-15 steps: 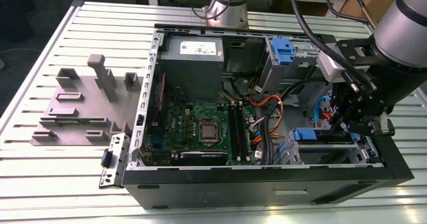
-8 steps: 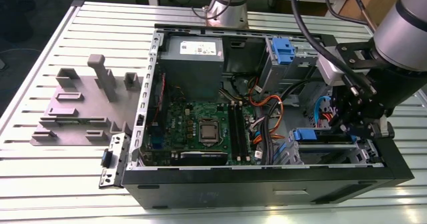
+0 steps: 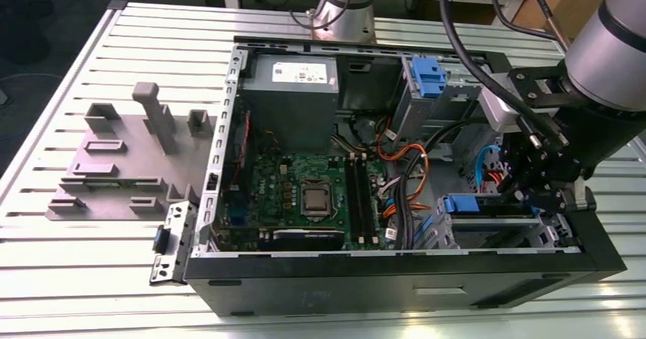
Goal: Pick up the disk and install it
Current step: 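Insert the first disk wire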
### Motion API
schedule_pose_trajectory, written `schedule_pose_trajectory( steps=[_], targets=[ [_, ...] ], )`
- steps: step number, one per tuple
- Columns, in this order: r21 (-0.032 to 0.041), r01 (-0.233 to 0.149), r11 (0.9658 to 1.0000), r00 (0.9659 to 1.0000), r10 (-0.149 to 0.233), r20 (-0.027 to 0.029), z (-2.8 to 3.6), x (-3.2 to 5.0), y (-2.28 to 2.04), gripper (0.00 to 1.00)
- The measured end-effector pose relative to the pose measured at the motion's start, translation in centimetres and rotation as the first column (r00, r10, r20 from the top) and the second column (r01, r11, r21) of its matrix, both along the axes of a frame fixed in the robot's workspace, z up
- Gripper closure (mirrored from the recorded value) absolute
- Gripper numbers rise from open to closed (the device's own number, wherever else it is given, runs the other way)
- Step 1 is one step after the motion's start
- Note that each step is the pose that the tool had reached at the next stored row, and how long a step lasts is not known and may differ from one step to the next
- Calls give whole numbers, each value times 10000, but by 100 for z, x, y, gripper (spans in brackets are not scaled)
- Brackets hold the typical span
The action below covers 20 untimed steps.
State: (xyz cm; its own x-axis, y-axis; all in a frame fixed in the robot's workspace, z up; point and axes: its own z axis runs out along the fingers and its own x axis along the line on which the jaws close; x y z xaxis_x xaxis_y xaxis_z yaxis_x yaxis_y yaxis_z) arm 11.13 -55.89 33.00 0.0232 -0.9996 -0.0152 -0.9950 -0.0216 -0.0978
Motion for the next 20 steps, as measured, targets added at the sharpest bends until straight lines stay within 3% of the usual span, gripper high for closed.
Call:
schedule_pose_trajectory(
  steps=[20],
  targets=[
    [1,468,9989,9989,-468,0,20,0,0,82]
  ],
)
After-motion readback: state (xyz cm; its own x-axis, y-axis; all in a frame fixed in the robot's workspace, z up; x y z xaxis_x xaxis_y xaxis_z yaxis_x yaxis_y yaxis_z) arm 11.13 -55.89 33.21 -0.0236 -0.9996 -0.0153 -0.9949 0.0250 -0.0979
